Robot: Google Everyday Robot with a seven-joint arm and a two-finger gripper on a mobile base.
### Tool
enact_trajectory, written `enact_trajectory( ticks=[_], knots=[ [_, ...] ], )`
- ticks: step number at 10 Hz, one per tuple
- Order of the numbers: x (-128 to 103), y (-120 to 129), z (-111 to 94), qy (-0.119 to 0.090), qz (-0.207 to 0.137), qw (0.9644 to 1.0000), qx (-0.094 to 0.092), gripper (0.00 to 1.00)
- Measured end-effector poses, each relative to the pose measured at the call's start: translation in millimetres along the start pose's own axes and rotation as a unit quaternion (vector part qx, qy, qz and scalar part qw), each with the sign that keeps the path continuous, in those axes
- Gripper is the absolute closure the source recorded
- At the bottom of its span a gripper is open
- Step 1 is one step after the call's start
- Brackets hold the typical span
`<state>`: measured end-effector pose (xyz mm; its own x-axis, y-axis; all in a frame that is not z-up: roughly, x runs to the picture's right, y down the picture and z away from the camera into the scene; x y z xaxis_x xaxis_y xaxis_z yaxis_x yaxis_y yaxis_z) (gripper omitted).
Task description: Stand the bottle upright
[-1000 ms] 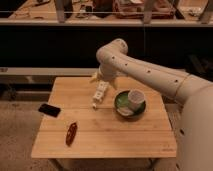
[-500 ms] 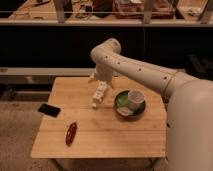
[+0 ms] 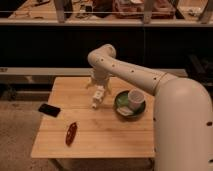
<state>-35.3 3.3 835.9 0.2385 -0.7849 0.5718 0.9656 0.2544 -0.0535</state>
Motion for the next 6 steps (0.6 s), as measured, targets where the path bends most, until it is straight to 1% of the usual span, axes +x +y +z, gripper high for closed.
enact_trajectory(
  ticks=[3,4,6],
  knots=[
    [4,-8,33,-0.025,0.014,0.9995,-0.013,0.2],
    [4,-14,43,-0.033,0.018,0.9992,-0.015,0.2],
    [2,-23,62,-0.051,0.029,0.9982,-0.012,0.2]
  ],
)
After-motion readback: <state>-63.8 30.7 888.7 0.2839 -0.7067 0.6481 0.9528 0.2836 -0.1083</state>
